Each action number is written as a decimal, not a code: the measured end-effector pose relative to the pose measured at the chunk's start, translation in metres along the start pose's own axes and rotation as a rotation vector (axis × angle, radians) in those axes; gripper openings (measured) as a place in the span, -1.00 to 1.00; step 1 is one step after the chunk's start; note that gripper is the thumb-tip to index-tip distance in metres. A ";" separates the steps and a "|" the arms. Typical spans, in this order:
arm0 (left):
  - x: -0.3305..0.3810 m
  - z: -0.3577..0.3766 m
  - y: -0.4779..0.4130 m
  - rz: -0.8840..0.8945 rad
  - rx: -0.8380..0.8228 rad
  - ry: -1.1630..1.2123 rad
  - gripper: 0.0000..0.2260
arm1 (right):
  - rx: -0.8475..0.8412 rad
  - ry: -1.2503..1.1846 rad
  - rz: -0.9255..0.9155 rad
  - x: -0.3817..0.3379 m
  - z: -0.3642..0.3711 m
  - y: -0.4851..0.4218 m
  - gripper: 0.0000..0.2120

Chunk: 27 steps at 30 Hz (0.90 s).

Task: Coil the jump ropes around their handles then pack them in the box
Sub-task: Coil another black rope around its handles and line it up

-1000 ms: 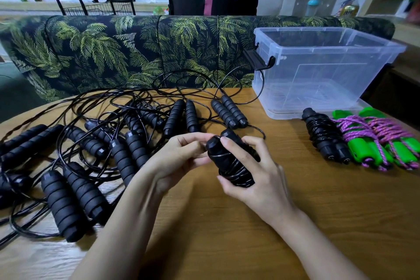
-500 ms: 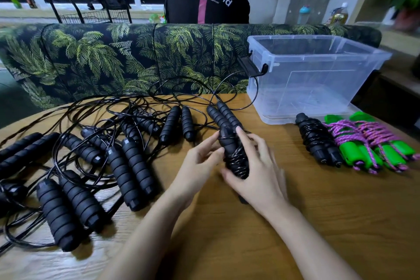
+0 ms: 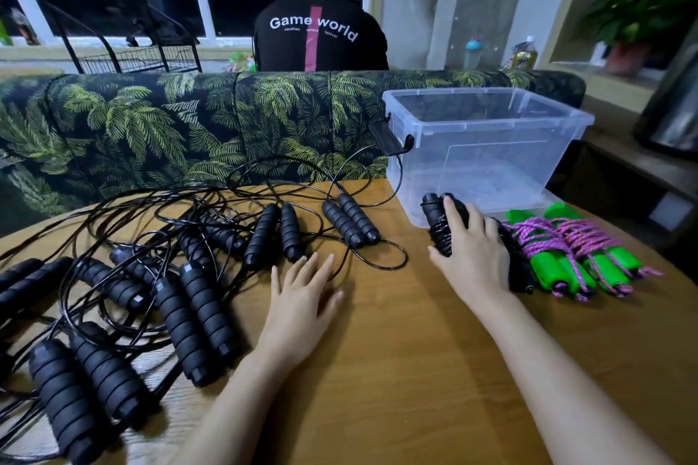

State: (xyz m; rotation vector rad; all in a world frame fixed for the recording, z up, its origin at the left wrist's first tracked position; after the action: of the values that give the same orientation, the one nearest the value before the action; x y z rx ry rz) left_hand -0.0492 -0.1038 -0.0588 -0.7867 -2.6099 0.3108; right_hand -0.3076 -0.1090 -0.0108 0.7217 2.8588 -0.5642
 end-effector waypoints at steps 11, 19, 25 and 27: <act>-0.004 0.003 -0.001 -0.031 -0.067 -0.013 -0.45 | -0.018 0.129 -0.014 0.022 0.026 -0.011 -0.36; 0.000 -0.004 0.000 -0.037 0.056 -0.008 -0.51 | -0.029 0.114 -0.073 0.018 0.020 -0.007 -0.27; 0.010 -0.016 -0.043 0.009 0.147 -0.071 -0.53 | -0.073 -0.084 -0.315 -0.038 0.013 0.004 -0.47; 0.010 -0.014 -0.066 -0.003 0.063 -0.065 -0.47 | -0.137 -0.139 -0.302 -0.057 0.014 0.001 -0.51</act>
State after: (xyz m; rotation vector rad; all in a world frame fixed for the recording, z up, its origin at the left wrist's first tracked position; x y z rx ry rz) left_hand -0.0825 -0.1512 -0.0219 -0.7630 -2.6476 0.4228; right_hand -0.2568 -0.1380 -0.0118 0.2205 2.8560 -0.4286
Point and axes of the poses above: each hand's wrist, its own y-axis away from the middle knuckle, its own z-axis out of the palm, x = y × z, the point moved 3 cm from there along -y, towards the middle knuckle, and after that the axes turned 14 degrees about z, right-handed, at the moved point
